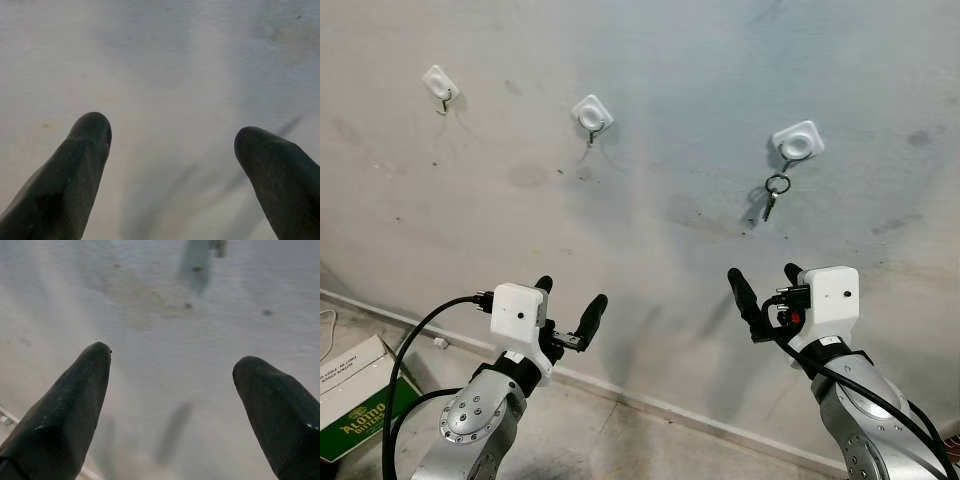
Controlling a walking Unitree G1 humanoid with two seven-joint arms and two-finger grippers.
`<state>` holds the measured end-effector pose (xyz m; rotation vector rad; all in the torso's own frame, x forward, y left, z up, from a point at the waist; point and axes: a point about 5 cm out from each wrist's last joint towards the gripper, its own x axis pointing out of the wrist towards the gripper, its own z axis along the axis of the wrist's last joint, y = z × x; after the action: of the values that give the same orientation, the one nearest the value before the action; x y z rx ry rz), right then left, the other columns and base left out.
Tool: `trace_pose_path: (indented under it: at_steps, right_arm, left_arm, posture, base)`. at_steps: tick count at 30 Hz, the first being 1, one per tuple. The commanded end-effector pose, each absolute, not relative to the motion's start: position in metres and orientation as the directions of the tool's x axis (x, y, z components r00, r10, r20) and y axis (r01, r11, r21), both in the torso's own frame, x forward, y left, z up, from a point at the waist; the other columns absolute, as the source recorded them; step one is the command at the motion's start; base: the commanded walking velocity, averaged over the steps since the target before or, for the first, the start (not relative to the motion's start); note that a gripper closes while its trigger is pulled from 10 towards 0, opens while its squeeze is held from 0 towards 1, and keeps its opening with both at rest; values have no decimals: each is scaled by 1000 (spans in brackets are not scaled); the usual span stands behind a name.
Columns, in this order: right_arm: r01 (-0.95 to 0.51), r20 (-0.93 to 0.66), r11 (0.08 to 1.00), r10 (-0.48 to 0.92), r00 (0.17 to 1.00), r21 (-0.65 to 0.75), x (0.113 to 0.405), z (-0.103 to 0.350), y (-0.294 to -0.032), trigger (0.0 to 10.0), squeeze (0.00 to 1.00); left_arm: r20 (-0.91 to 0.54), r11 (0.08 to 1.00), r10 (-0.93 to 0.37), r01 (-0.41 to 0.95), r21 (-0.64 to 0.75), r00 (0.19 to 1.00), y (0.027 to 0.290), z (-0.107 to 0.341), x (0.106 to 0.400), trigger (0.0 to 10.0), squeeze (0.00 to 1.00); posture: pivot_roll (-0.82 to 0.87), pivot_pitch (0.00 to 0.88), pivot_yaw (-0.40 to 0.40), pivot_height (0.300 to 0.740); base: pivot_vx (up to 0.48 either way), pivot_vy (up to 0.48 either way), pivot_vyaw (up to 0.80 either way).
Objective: Hang keys on a hook
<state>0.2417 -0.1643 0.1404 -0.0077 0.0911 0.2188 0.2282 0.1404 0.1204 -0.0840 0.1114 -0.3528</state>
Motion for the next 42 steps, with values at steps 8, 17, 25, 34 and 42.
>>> trace_pose_path:
  at_steps: [8,17,25,34,42]
  right_arm:
    - [-229,-60,973,229,972,-7,241,150,-161,10000,0]
    - [-234,-52,972,234,971,2,244,152,-158,10000,0]
    - [-234,-47,972,234,971,3,246,153,-157,10000,0]
    - [-233,-47,972,233,971,3,248,154,-156,10000,0]
    - [-230,-49,973,230,972,3,249,154,-156,10000,0]
  left_arm:
    - [-106,935,-347,335,-116,932,141,120,230,10000,0]
    - [-112,934,-349,336,-122,930,141,118,232,10000,0]
    - [-115,934,-347,333,-129,931,141,118,234,10000,0]
    - [-116,933,-350,334,-135,930,141,117,235,10000,0]
    - [-119,930,-355,338,-141,927,140,116,235,10000,0]
  posture:
    - [-58,73,23,740]
    - [-55,67,25,740]
    - [-52,63,28,740]
    - [-55,64,28,740]
    - [-57,62,29,740]
  base:
    - [0,344,0]
    - [0,374,0]
    - [0,395,0]
    - [0,398,0]
    - [0,376,0]
